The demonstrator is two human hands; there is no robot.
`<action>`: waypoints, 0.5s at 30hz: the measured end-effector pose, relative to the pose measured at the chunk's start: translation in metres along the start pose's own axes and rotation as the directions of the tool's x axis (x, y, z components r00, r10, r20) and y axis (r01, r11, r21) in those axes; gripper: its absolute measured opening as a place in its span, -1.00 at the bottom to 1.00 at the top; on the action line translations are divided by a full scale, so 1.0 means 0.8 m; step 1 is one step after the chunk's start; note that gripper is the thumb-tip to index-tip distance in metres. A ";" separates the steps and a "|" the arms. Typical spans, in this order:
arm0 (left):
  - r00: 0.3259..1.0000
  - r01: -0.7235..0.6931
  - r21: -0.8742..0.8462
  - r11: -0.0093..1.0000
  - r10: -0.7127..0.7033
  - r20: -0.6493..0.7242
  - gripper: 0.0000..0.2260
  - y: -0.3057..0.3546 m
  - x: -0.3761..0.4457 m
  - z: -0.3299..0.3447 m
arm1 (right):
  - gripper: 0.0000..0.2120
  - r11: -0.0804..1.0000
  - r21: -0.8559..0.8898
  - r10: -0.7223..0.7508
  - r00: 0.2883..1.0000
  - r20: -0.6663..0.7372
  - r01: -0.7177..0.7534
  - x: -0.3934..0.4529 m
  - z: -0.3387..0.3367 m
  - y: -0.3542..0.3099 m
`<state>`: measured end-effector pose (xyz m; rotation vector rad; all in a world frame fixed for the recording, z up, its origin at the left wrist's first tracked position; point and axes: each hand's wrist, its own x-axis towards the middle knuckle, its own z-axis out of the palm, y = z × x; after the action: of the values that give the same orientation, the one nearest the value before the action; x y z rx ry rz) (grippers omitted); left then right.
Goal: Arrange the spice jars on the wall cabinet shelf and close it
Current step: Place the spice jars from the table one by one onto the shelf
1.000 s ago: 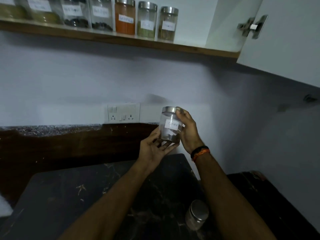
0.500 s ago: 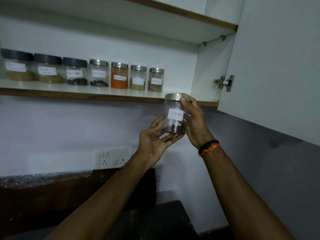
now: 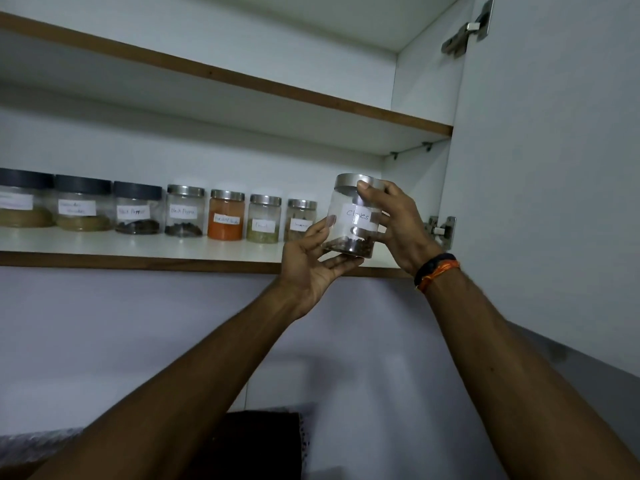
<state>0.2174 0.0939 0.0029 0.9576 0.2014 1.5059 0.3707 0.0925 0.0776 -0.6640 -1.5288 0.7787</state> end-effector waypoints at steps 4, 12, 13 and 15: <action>1.000 0.000 0.397 0.918 -0.004 0.007 -0.72 0.020 0.026 0.006 | -0.58 0.999 -0.034 -0.031 0.998 -0.048 0.029 0.027 -0.012 0.008; 0.941 -0.325 0.845 -0.424 -0.235 0.244 -0.64 0.054 0.078 -0.023 | -0.63 0.999 -0.053 -0.013 0.991 -0.135 0.006 0.089 -0.024 0.048; 0.931 -0.327 0.832 -0.449 -0.305 0.201 -0.64 0.054 0.081 -0.025 | -0.63 0.998 -0.055 -0.009 0.990 -0.139 0.002 0.095 -0.023 0.054; 0.916 -0.324 0.840 -0.436 -0.368 0.163 -0.63 0.051 0.087 -0.029 | -0.64 0.998 -0.061 0.000 0.989 -0.146 -0.009 0.108 -0.022 0.067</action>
<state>0.1801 0.1566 0.0445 2.7421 1.5238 0.4707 0.3782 0.1950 0.0886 -0.7541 -1.4227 0.6739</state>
